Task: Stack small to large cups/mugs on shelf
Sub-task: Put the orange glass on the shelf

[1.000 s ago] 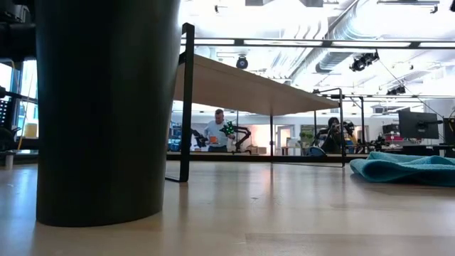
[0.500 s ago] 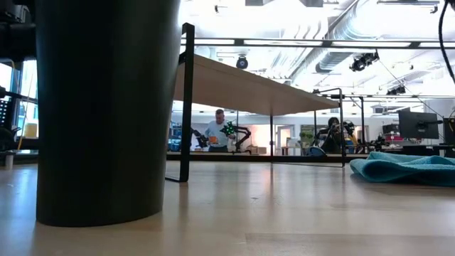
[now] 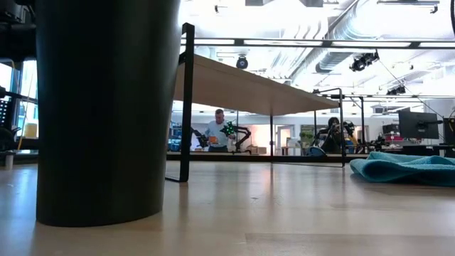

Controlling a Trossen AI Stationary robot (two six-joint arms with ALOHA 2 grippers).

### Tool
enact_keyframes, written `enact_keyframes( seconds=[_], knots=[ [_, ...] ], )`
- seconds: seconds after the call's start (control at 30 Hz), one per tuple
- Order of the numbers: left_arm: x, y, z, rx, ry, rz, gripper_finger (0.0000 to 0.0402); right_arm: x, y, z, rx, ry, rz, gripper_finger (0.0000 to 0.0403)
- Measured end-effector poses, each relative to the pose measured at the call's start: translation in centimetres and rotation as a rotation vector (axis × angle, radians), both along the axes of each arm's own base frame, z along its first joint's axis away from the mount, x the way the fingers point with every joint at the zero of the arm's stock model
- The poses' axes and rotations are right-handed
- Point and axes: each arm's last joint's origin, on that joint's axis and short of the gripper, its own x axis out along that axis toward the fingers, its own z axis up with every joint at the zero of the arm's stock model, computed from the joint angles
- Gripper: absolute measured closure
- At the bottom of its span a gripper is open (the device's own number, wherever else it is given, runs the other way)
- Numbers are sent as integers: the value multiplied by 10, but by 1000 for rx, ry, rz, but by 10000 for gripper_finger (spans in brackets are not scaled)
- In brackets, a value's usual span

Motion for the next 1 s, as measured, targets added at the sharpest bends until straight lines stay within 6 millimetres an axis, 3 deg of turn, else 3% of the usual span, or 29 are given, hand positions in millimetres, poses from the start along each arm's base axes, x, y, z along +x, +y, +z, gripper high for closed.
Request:
enact_keyframes(
  seconds=[0.5, 0.63, 0.77, 1.0],
  knots=[
    [0, 0, -4, -11, 44, 0, 245, 24, -14, -1, -5, 120, 50, 266],
    [0, 0, -8, -32, 78, 0, 245, 29, -17, -2, 9, 147, 62, 304],
    [0, 0, -9, -34, 90, 0, 245, 32, -20, -2, -14, 156, 70, 384],
    [0, 0, -9, -37, 95, -10, 245, 42, -31, -2, -61, 164, 42, 398]
  ],
)
